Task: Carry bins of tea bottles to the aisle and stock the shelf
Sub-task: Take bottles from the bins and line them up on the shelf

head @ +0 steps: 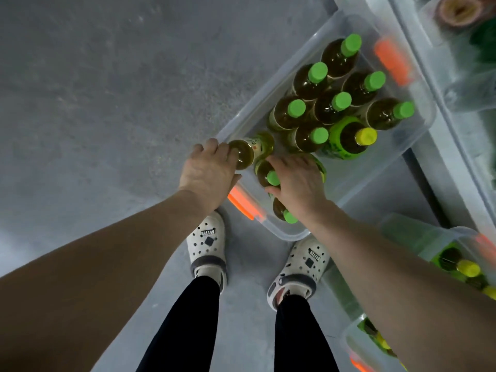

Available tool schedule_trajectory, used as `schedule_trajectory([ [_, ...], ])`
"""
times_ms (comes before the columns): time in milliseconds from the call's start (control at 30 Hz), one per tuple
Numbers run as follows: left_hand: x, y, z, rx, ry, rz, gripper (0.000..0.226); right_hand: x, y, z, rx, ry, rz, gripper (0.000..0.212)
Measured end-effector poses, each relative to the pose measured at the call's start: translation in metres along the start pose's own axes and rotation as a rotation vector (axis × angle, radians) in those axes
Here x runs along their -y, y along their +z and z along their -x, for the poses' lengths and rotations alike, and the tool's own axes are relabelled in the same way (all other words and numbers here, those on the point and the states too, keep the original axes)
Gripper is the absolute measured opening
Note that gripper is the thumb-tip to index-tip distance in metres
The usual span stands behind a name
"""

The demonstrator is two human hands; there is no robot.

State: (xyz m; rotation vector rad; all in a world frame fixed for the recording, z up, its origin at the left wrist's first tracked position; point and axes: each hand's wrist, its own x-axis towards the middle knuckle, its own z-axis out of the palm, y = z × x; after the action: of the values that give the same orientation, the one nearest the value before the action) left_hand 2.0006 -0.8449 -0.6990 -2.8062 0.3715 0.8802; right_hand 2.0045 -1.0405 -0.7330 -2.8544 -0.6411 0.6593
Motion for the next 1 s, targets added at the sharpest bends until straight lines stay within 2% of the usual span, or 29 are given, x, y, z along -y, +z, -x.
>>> schedule_trajectory([
  [133,-0.010,-0.016,-0.020,0.076,-0.038,-0.100,0.040,-0.003,0.000,0.005,-0.034,-0.010,-0.073,0.054],
  [233,-0.012,-0.028,-0.021,0.086,-0.066,-0.044,0.031,-0.004,-0.009,0.006,-0.082,0.067,-0.248,0.047],
  [367,-0.019,-0.030,-0.022,0.031,-0.031,0.043,0.037,-0.012,-0.029,0.015,-0.168,0.149,-0.425,0.039],
  [533,-0.017,-0.025,-0.024,0.061,0.004,0.130,0.049,-0.016,-0.039,0.021,-0.157,0.088,-0.319,0.043],
  [667,-0.018,-0.007,-0.034,-0.022,0.044,0.234,0.050,-0.011,-0.032,0.012,-0.184,0.060,-0.269,0.042],
  [767,-0.015,0.001,-0.046,-0.118,0.116,0.395,0.041,-0.009,-0.019,0.010,-0.134,0.018,-0.196,0.040],
  [867,-0.011,0.004,-0.049,-0.232,0.196,0.538,0.041,-0.008,-0.011,0.016,-0.037,-0.005,-0.297,0.046],
  [1000,-0.010,-0.013,-0.033,-0.337,0.159,0.733,0.045,-0.010,-0.021,0.017,0.041,0.155,-0.525,0.075],
])
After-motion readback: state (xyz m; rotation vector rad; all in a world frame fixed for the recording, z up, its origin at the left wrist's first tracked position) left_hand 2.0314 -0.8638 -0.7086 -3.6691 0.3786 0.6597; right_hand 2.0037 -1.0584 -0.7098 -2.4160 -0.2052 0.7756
